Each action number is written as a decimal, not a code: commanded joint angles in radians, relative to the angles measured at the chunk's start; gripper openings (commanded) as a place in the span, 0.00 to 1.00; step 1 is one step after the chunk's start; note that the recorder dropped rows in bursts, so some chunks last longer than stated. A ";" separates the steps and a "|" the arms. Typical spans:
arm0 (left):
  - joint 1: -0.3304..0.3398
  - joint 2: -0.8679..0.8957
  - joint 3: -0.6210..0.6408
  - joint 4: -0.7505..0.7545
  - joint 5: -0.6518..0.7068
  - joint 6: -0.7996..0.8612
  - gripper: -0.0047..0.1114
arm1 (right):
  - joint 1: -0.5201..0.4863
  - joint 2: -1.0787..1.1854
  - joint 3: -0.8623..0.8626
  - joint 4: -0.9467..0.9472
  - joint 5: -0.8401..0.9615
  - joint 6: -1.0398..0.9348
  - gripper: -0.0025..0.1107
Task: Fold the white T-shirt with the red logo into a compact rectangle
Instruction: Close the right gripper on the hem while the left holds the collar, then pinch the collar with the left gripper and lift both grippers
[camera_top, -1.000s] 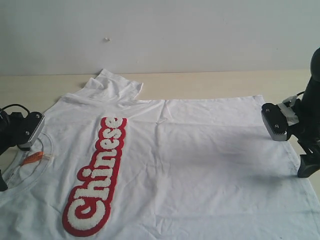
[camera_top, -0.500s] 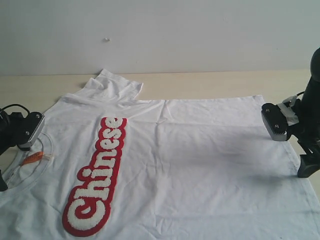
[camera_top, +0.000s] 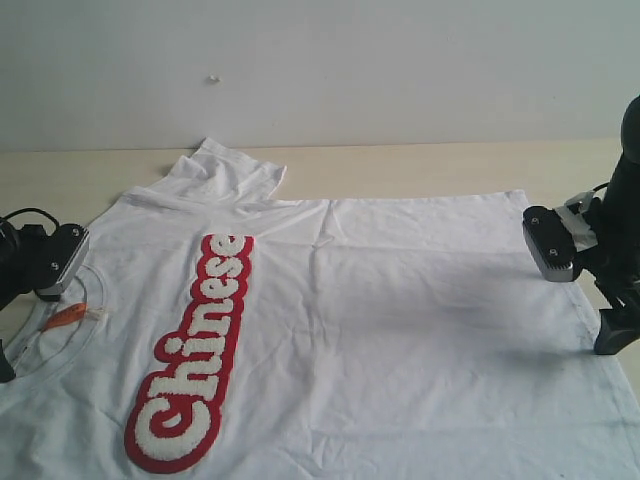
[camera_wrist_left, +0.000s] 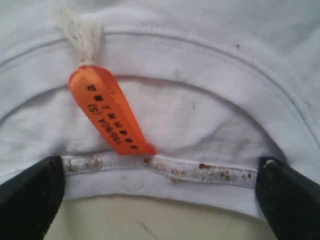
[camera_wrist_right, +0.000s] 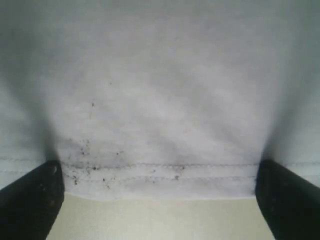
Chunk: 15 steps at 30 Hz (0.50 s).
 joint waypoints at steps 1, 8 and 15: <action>0.002 0.051 0.018 -0.008 -0.142 0.003 0.94 | -0.003 0.024 0.002 0.020 -0.029 -0.003 0.95; 0.002 0.051 0.018 -0.015 -0.133 -0.021 0.93 | -0.003 0.024 0.002 0.020 -0.029 -0.003 0.95; 0.000 0.051 0.038 -0.015 -0.156 -0.016 0.20 | -0.003 0.024 0.002 0.020 -0.029 -0.003 0.95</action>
